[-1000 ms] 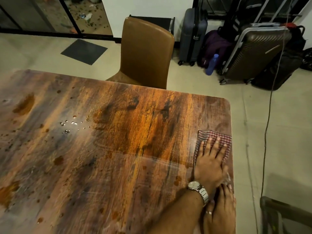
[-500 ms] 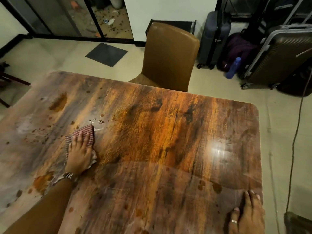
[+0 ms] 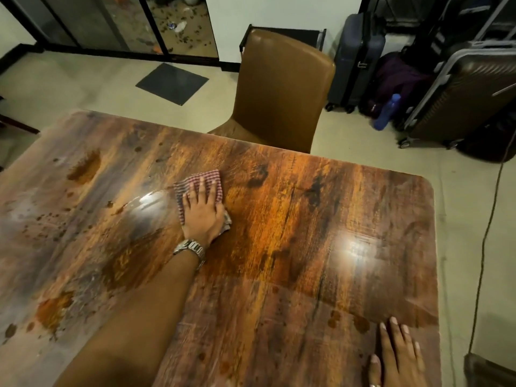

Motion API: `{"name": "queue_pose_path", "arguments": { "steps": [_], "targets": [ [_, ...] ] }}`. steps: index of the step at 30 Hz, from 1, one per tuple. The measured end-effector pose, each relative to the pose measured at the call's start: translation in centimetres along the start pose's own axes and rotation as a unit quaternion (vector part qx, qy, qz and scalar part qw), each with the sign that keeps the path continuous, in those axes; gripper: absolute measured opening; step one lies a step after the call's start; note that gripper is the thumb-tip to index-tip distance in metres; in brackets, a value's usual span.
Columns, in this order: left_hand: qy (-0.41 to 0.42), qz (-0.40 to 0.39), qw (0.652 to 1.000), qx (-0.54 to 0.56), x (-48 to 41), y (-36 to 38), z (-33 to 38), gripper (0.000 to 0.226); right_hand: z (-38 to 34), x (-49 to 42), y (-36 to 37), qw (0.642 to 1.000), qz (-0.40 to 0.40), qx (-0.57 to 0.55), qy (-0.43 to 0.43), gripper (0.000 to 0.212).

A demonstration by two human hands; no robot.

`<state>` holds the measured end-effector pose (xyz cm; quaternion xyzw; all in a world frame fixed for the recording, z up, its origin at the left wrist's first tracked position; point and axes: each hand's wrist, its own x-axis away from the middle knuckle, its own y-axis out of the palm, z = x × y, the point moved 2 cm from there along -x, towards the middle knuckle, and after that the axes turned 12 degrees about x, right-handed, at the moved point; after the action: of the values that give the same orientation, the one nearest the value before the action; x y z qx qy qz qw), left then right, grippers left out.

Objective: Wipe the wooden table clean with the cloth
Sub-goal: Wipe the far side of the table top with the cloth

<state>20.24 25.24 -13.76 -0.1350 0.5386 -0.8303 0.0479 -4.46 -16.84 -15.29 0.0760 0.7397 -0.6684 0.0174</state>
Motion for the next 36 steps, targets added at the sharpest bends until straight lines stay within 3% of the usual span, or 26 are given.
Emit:
{"name": "queue_pose_path", "arguments": {
  "steps": [7, 16, 20, 27, 31, 36],
  "targets": [
    [0.071, -0.022, 0.997, -0.011, -0.4, 3.8, 9.8, 0.070, 0.7, 0.1, -0.4, 1.000, -0.002, -0.017, -0.019, 0.055],
    [0.185, -0.069, 0.980, -0.003, 3.6, 10.6, 23.7, 0.076, 0.9, -3.5, -0.5, 0.996, -0.086, 0.004, -0.036, 0.061],
    [0.234, -0.075, 0.969, -0.004, 5.2, 13.2, 28.8, 0.072, 1.7, -8.5, -0.3, 0.996, -0.091, -0.003, -0.023, 0.062],
    [0.327, -0.112, 0.938, -0.023, 7.3, 18.1, 39.2, 0.066, 2.2, -9.3, 0.4, 0.995, -0.087, -0.027, 0.035, 0.065],
    [0.337, -0.109, 0.935, -0.024, 7.6, 19.2, 40.4, 0.068, 2.5, -9.6, 0.7, 0.994, -0.081, -0.029, 0.073, 0.072],
    [0.373, -0.117, 0.920, -0.011, 10.5, 19.0, 38.3, 0.067, 2.4, -9.0, 0.5, 0.987, -0.047, -0.038, 0.150, 0.065]
  ]
}}
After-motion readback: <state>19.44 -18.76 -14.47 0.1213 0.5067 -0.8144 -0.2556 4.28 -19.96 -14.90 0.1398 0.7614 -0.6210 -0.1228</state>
